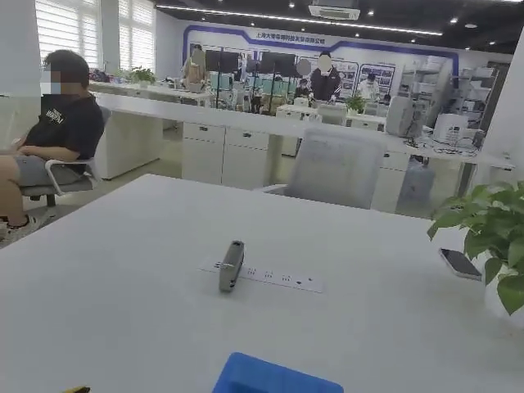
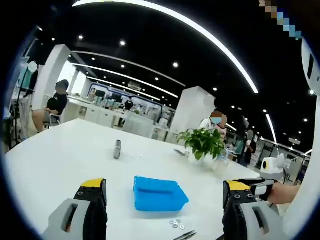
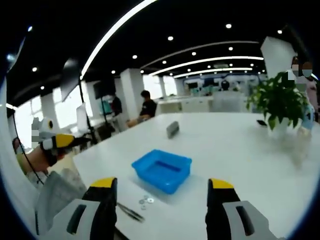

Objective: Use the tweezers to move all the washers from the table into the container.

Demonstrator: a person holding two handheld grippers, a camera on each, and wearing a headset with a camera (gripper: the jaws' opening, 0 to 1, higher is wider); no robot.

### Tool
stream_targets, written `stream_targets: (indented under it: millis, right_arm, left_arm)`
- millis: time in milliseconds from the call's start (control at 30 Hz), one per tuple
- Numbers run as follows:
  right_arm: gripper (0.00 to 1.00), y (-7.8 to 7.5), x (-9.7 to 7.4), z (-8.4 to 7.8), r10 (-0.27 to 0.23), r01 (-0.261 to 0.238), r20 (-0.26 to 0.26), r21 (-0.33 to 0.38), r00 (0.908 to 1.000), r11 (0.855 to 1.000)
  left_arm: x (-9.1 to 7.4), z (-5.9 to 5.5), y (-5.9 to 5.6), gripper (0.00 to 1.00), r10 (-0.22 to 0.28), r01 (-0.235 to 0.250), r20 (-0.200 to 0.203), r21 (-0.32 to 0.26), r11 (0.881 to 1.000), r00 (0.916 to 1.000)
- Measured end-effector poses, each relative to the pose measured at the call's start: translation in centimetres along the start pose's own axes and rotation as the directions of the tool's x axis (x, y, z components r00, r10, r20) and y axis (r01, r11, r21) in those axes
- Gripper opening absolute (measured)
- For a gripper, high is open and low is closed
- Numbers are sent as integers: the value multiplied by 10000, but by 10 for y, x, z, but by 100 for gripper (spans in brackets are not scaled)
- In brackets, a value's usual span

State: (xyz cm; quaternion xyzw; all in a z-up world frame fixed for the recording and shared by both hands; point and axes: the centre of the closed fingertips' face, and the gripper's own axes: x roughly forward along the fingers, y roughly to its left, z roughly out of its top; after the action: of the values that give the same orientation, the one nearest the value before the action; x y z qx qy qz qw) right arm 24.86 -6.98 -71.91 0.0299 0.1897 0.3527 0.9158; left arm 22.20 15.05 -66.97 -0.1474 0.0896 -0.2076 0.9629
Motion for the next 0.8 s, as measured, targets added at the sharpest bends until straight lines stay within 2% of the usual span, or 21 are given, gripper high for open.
stream_targets:
  millis: [167,400,800]
  right_arm:
    - [69,0,0,1,0,-1,46,52,10000,10000]
    - [69,0,0,0,-10,10,52,103,10000,9999]
    - [68,0,0,-2,-59,59,-24,74,10000,10000]
  left_arm:
    - [0,-2,-2,90,-125,126,-137,22,9999,9998]
    - [-1,-3,-1,91,-95,96,-164,44,9999,9998]
    - [-3,-10,3,88,3,7,-474,214,9998,9989]
